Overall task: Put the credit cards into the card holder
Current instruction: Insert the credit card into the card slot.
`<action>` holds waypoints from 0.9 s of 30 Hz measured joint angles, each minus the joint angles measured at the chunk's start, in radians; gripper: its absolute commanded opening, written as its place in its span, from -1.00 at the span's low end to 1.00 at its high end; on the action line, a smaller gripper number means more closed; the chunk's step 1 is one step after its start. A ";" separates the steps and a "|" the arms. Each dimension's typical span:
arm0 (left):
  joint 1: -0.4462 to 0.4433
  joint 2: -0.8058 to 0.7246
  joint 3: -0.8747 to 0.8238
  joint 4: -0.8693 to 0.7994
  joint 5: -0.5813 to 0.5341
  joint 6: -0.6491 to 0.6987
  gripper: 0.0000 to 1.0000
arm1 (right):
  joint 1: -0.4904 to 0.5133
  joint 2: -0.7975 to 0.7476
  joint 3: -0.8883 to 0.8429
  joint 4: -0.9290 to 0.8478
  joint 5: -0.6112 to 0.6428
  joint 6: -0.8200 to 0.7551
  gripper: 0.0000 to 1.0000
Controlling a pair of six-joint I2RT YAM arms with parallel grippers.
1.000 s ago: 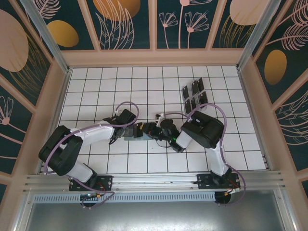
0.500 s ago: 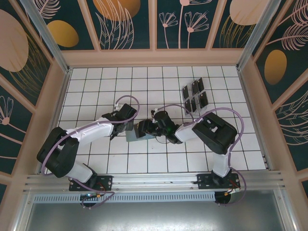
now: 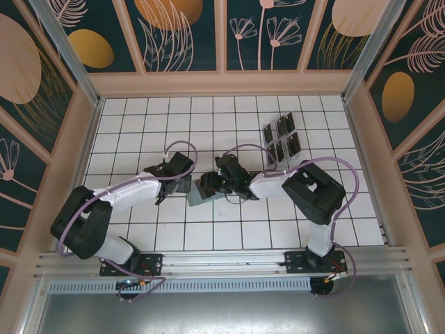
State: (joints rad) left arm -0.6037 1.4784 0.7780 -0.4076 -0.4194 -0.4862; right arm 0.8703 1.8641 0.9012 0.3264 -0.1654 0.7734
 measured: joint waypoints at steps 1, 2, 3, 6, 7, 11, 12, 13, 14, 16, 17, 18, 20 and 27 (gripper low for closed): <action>0.000 0.000 -0.004 0.000 0.007 -0.001 0.97 | 0.000 -0.002 0.002 -0.009 0.006 -0.006 -0.07; 0.000 0.000 -0.008 0.000 0.014 -0.001 0.97 | 0.000 -0.005 0.002 -0.016 0.010 -0.010 -0.07; 0.000 0.000 -0.011 0.000 0.020 -0.003 0.97 | 0.000 -0.008 0.002 -0.025 0.013 -0.014 -0.08; 0.000 -0.006 -0.023 0.000 0.039 -0.008 0.97 | 0.000 -0.010 0.003 -0.037 0.019 -0.021 -0.07; 0.000 -0.008 -0.027 0.000 0.045 -0.012 0.97 | 0.000 -0.010 0.003 -0.039 0.019 -0.022 -0.08; 0.000 -0.011 -0.044 0.000 0.061 -0.022 0.97 | 0.000 -0.010 0.003 -0.039 0.019 -0.029 -0.09; 0.000 -0.011 -0.050 0.000 0.067 -0.025 0.97 | 0.001 -0.010 0.003 -0.039 0.019 -0.030 -0.09; 0.000 -0.011 -0.056 0.000 0.071 -0.027 0.97 | 0.001 -0.010 0.003 -0.039 0.019 -0.032 -0.10; 0.000 -0.011 -0.061 0.000 0.073 -0.031 0.97 | 0.002 -0.010 0.003 -0.039 0.019 -0.032 -0.10; 0.000 -0.011 -0.068 0.001 0.079 -0.039 0.97 | 0.004 -0.010 0.003 -0.039 0.019 -0.032 -0.11; 0.000 -0.011 -0.070 0.003 0.080 -0.042 0.97 | 0.005 -0.010 0.003 -0.039 0.019 -0.032 -0.10; 0.000 -0.011 -0.072 0.004 0.082 -0.043 0.97 | 0.006 -0.010 0.003 -0.039 0.020 -0.032 -0.11; 0.000 -0.011 -0.074 0.007 0.085 -0.046 0.97 | 0.011 -0.010 0.003 -0.039 0.027 -0.032 -0.11; 0.000 -0.007 -0.091 0.023 0.099 -0.056 0.97 | 0.040 -0.010 0.003 -0.039 0.035 -0.031 -0.12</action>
State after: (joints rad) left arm -0.6037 1.4712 0.6868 -0.3851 -0.3206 -0.5426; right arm 0.9104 1.8538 0.9043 0.2874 -0.1307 0.7422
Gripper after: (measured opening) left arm 0.985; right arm 0.441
